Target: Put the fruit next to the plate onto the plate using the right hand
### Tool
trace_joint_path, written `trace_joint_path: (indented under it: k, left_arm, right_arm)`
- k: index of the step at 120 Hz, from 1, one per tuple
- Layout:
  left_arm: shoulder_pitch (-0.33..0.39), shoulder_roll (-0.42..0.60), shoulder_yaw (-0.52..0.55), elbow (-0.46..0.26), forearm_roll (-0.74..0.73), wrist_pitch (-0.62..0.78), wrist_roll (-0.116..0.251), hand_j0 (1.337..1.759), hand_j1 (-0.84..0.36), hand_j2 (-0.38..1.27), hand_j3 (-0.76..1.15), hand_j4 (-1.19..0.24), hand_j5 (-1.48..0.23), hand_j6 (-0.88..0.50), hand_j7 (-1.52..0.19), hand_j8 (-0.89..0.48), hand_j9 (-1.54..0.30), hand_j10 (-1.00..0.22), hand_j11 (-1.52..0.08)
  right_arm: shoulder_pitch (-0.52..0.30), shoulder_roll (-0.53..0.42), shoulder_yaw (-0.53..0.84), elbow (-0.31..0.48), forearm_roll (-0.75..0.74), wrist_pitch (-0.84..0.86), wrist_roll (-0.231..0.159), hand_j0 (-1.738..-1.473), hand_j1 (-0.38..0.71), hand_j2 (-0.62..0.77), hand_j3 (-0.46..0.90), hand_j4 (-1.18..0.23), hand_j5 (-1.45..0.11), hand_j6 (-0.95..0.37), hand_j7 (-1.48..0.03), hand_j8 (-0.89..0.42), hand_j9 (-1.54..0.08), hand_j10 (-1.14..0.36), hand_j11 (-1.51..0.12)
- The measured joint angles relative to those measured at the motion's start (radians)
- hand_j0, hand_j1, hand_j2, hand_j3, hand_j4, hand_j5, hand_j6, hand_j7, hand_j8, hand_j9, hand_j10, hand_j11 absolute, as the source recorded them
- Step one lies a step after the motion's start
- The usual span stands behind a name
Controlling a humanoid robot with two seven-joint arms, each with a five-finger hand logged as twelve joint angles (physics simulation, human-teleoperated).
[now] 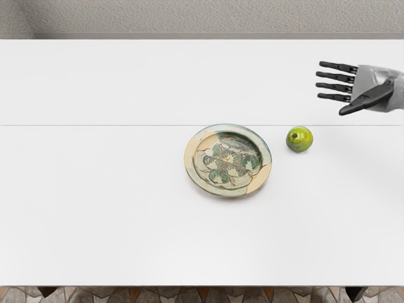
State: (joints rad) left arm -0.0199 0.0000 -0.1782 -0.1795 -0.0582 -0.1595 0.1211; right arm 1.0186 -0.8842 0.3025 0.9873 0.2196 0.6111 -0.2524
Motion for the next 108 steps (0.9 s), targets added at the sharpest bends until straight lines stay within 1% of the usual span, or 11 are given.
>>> trace_joint_path:
  k: [15, 25, 27, 31, 45, 52, 57, 62, 79, 92, 108]
  left_arm:
    - [0.000, 0.000, 0.000, 0.000, 0.000, 0.000, 0.000, 1.658, 0.35, 0.00, 0.00, 0.00, 0.00, 0.00, 0.00, 0.00, 0.00, 0.00, 0.00]
    - [0.000, 0.000, 0.000, 0.000, 0.000, 0.000, 0.000, 1.658, 0.35, 0.00, 0.00, 0.00, 0.00, 0.00, 0.00, 0.00, 0.00, 0.00, 0.00]
    - [0.000, 0.000, 0.000, 0.000, 0.000, 0.000, 0.000, 1.658, 0.35, 0.00, 0.00, 0.00, 0.00, 0.00, 0.00, 0.00, 0.00, 0.00, 0.00]
    - [0.000, 0.000, 0.000, 0.000, 0.000, 0.000, 0.000, 1.658, 0.35, 0.00, 0.00, 0.00, 0.00, 0.00, 0.00, 0.00, 0.00, 0.00, 0.00]
    - [0.000, 0.000, 0.000, 0.000, 0.000, 0.000, 0.000, 1.658, 0.35, 0.00, 0.00, 0.00, 0.00, 0.00, 0.00, 0.00, 0.00, 0.00, 0.00]
    - [0.000, 0.000, 0.000, 0.000, 0.000, 0.000, 0.000, 1.658, 0.35, 0.00, 0.00, 0.00, 0.00, 0.00, 0.00, 0.00, 0.00, 0.00, 0.00]
    - [0.000, 0.000, 0.000, 0.000, 0.000, 0.000, 0.000, 1.658, 0.35, 0.00, 0.00, 0.00, 0.00, 0.00, 0.00, 0.00, 0.00, 0.00, 0.00]
    - [0.000, 0.000, 0.000, 0.000, 0.000, 0.000, 0.000, 1.658, 0.35, 0.00, 0.00, 0.00, 0.00, 0.00, 0.00, 0.00, 0.00, 0.00, 0.00]
    - [0.000, 0.000, 0.000, 0.000, 0.000, 0.000, 0.000, 1.658, 0.35, 0.00, 0.00, 0.00, 0.00, 0.00, 0.00, 0.00, 0.00, 0.00, 0.00]
    - [0.000, 0.000, 0.000, 0.000, 0.000, 0.000, 0.000, 1.658, 0.35, 0.00, 0.00, 0.00, 0.00, 0.00, 0.00, 0.00, 0.00, 0.00, 0.00]
    - [0.000, 0.000, 0.000, 0.000, 0.000, 0.000, 0.000, 1.658, 0.35, 0.00, 0.00, 0.00, 0.00, 0.00, 0.00, 0.00, 0.00, 0.00, 0.00]
  right_arm:
    - [0.006, 0.005, 0.001, 0.001, -0.006, 0.000, -0.017, -1.658, -0.35, 0.00, 0.00, 0.00, 0.00, 0.00, 0.00, 0.00, 0.00, 0.00, 0.00]
    - [0.012, 0.006, 0.002, -0.003, -0.006, 0.000, -0.011, -1.658, -0.35, 0.00, 0.00, 0.00, 0.00, 0.00, 0.00, 0.00, 0.00, 0.00, 0.00]
    - [0.012, 0.006, 0.001, -0.004, -0.008, 0.000, -0.001, -1.658, -0.35, 0.00, 0.00, 0.00, 0.00, 0.00, 0.00, 0.00, 0.00, 0.00, 0.00]
    - [0.013, 0.006, 0.001, -0.006, -0.033, 0.000, 0.036, -1.658, -0.35, 0.00, 0.00, 0.00, 0.00, 0.00, 0.00, 0.00, 0.00, 0.00, 0.00]
    - [0.011, 0.008, 0.001, -0.009, -0.234, -0.009, 0.200, -1.658, -0.35, 0.00, 0.00, 0.00, 0.00, 0.00, 0.00, 0.00, 0.00, 0.00, 0.00]
    - [0.008, 0.019, -0.001, -0.011, -0.329, -0.035, 0.259, -1.658, -0.35, 0.00, 0.00, 0.00, 0.00, 0.00, 0.00, 0.00, 0.00, 0.00, 0.00]
    - [0.006, 0.037, -0.002, -0.014, -0.393, -0.067, 0.285, -1.658, -0.35, 0.00, 0.00, 0.00, 0.00, 0.00, 0.00, 0.00, 0.00, 0.00, 0.00]
    - [0.003, 0.058, -0.005, -0.016, -0.442, -0.106, 0.302, -1.658, -0.35, 0.00, 0.00, 0.00, 0.00, 0.00, 0.00, 0.00, 0.00, 0.00, 0.00]
    - [-0.032, 0.099, -0.004, -0.019, -0.514, -0.197, 0.335, -1.658, -0.35, 0.00, 0.00, 0.00, 0.00, 0.00, 0.00, 0.00, 0.00, 0.00, 0.00]
    - [-0.064, 0.109, -0.008, -0.021, -0.536, -0.242, 0.406, -1.658, -0.35, 0.00, 0.00, 0.00, 0.00, 0.00, 0.00, 0.00, 0.00, 0.00, 0.00]
    - [-0.092, 0.133, -0.012, -0.024, -0.607, -0.309, 0.489, -1.658, -0.35, 0.00, 0.00, 0.00, 0.00, 0.00, 0.00, 0.00, 0.00, 0.00, 0.00]
